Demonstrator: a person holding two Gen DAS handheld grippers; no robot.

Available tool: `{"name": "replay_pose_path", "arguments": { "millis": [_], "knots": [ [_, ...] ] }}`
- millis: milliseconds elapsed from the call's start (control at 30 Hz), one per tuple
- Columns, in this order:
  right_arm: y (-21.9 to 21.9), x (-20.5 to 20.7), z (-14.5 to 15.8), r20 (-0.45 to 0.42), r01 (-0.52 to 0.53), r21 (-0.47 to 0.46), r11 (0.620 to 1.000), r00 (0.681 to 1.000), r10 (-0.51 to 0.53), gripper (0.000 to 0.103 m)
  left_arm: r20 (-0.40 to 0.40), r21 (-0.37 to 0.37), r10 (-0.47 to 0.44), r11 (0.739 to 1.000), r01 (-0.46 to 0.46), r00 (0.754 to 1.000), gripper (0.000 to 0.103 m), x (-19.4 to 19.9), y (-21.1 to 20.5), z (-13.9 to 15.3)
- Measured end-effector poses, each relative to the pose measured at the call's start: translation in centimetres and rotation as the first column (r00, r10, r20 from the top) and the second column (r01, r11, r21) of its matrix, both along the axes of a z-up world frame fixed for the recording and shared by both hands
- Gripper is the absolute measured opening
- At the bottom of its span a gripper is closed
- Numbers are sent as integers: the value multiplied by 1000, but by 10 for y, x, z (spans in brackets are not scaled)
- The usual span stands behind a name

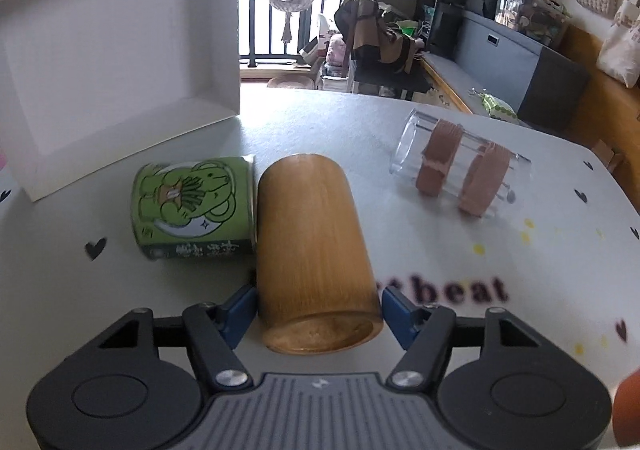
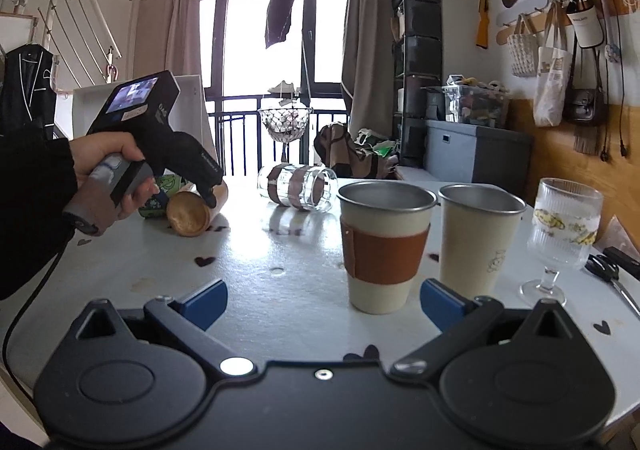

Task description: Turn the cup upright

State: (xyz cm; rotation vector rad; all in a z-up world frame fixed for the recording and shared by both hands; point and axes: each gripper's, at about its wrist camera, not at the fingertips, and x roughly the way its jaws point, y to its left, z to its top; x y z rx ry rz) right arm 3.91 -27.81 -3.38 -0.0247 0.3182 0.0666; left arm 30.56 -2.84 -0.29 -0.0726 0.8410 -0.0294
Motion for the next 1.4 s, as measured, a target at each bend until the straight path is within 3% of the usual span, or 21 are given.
{"name": "replay_pose_path", "arguments": {
  "millis": [400, 533, 633, 700, 800, 967, 1100, 1233, 1400],
  "knots": [
    [18, -10, 14, 24, -81, 13, 997, 996, 80, 103, 55, -3, -81, 997, 82, 995, 69, -125, 64, 7],
    [27, 1, 24, -5, -175, 116, 978, 984, 177, 103, 78, 0, -104, 995, 104, 992, 69, -167, 82, 4],
    [33, 25, 30, -77, -225, 282, 933, 964, 256, 103, 101, 5, -118, 993, 118, 988, 69, -191, 91, 3],
    [35, 52, 30, -147, -237, 448, 862, 932, 332, 103, 115, 11, -134, 991, 133, 984, 69, -207, 95, 0],
    [48, 95, 19, -243, -214, 617, 757, 863, 442, 103, 124, 14, -152, 988, 152, 980, 69, -225, 101, -8],
    [107, 153, -12, -405, -123, 706, 697, 737, 541, 103, 160, 27, -174, 985, 171, 972, 69, -244, 113, -11],
    [155, 178, -41, -479, -71, 747, 660, 631, 610, 102, 178, 44, -209, 978, 204, 962, 69, -248, 122, -12],
    [188, 183, -40, -485, -62, 756, 652, 616, 621, 100, 190, 67, -259, 966, 251, 947, 69, -248, 129, -14],
    [224, 195, -37, -506, -73, 737, 672, 599, 621, 80, 197, 78, -249, 968, 238, 948, 69, -237, 146, -15]
  ]
}}
